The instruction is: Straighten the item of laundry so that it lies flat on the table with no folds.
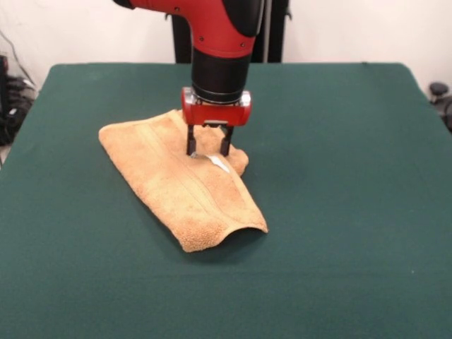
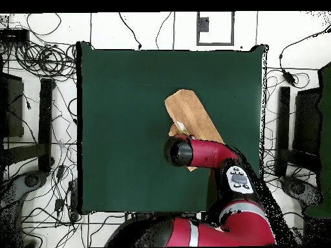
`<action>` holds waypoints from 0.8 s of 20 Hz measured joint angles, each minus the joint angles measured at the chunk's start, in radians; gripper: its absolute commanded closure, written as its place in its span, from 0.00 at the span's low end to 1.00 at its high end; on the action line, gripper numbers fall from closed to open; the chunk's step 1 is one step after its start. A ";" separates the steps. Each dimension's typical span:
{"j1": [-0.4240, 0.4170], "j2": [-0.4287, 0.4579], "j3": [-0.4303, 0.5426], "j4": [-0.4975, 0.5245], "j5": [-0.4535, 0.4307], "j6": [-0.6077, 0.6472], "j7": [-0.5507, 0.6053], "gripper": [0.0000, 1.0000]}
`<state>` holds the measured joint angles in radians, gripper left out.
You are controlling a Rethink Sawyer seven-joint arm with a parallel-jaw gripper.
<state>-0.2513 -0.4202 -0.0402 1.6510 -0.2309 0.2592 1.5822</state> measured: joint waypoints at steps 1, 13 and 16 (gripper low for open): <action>0.000 0.000 0.000 0.000 0.000 0.000 0.000 1.00; -0.001 0.000 0.000 0.000 0.000 0.000 0.000 1.00; -0.001 0.000 0.000 0.000 0.000 0.000 0.000 1.00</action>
<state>-0.2519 -0.4202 -0.0404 1.6508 -0.2311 0.2588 1.5822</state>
